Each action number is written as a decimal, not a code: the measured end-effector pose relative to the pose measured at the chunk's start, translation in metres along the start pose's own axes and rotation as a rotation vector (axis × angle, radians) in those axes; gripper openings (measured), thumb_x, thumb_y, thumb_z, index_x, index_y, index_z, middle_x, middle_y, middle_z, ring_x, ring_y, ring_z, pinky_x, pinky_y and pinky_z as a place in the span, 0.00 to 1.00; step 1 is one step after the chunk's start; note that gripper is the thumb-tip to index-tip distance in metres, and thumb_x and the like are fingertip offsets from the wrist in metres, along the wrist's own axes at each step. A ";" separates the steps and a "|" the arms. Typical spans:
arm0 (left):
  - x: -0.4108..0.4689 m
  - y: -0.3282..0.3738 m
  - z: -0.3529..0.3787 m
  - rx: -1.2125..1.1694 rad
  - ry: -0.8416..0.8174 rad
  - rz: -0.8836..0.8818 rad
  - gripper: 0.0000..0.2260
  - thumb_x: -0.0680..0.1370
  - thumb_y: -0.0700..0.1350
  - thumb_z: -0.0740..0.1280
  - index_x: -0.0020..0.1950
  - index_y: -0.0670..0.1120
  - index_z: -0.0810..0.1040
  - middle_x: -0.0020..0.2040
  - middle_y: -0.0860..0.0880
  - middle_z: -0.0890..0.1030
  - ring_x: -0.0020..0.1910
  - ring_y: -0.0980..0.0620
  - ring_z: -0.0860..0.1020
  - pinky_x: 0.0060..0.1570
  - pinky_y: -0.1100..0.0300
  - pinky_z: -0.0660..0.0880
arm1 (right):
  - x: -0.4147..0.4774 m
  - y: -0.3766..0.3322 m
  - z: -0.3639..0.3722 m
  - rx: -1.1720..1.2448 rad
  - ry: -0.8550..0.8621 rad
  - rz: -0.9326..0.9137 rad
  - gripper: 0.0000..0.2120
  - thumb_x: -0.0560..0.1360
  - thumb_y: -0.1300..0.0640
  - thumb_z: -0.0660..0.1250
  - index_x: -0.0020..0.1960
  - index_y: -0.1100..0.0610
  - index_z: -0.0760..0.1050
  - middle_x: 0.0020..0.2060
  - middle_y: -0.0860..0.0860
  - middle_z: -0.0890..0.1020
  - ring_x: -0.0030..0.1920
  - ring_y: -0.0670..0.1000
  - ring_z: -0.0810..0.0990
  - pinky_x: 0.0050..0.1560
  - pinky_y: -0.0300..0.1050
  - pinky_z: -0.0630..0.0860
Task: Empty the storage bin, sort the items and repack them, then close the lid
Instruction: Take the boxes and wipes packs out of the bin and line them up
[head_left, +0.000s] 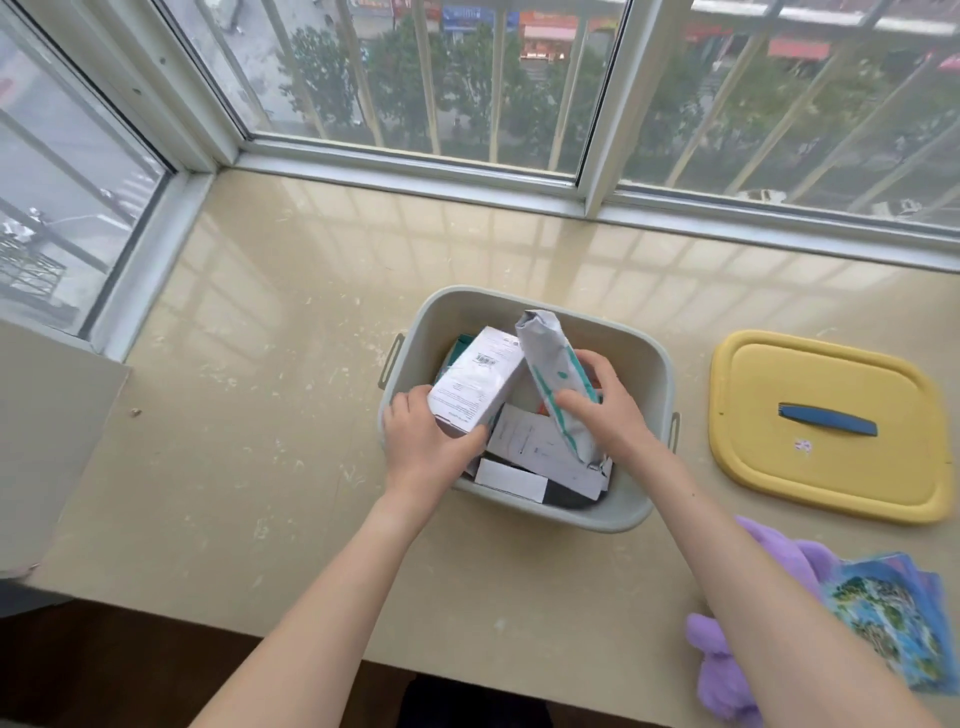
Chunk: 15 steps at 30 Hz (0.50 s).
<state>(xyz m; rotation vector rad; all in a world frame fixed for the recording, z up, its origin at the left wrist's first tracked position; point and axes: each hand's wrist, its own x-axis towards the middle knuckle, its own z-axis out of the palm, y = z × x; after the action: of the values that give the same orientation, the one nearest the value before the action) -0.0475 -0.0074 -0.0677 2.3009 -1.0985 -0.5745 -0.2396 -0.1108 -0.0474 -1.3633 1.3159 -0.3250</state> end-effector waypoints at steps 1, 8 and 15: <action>-0.007 0.005 -0.011 -0.032 0.023 0.005 0.29 0.64 0.53 0.75 0.60 0.42 0.72 0.53 0.48 0.73 0.56 0.47 0.68 0.55 0.60 0.65 | -0.009 -0.006 -0.002 0.031 0.005 -0.007 0.29 0.69 0.48 0.67 0.68 0.41 0.63 0.58 0.46 0.76 0.52 0.45 0.78 0.45 0.42 0.76; -0.074 0.032 -0.099 -0.110 0.185 0.023 0.29 0.65 0.52 0.76 0.62 0.46 0.72 0.53 0.51 0.72 0.55 0.52 0.66 0.56 0.60 0.66 | -0.098 -0.058 -0.011 -0.080 0.172 -0.123 0.37 0.62 0.38 0.70 0.69 0.34 0.62 0.58 0.46 0.76 0.57 0.49 0.76 0.58 0.49 0.76; -0.147 0.031 -0.170 -0.062 0.329 0.104 0.27 0.64 0.55 0.76 0.59 0.47 0.73 0.51 0.53 0.75 0.51 0.52 0.69 0.55 0.58 0.68 | -0.188 -0.084 0.019 -0.219 0.398 -0.245 0.39 0.65 0.42 0.75 0.73 0.44 0.66 0.58 0.49 0.76 0.60 0.51 0.70 0.64 0.48 0.68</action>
<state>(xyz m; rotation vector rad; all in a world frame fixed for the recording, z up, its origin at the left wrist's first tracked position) -0.0541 0.1399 0.1049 2.1719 -1.0157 -0.1770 -0.2450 0.0273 0.1063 -1.7109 1.5442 -0.6622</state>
